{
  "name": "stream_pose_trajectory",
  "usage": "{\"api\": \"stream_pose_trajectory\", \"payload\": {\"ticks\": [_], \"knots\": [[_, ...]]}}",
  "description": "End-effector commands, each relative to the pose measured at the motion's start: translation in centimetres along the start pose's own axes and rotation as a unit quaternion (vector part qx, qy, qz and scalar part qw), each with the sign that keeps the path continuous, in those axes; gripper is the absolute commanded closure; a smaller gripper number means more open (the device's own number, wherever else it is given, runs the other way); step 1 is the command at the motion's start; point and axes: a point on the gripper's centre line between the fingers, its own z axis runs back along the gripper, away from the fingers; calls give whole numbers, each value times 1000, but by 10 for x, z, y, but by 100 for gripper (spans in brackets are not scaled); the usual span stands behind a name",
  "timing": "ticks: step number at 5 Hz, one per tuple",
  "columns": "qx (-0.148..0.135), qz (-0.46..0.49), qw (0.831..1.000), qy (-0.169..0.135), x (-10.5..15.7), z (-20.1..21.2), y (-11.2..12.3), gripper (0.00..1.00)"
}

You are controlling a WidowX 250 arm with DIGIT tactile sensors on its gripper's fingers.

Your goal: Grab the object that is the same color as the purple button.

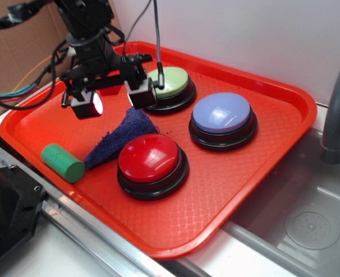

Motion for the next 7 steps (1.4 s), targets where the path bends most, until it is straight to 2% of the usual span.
{"api": "stream_pose_trajectory", "payload": {"ticks": [1,6,7], "knots": [[-9,19,1000,-9,17,-9,-5,0],[-4,16,1000,10,19,-34,-8,0],[-3,23,1000,11,17,-38,-7,97]]}}
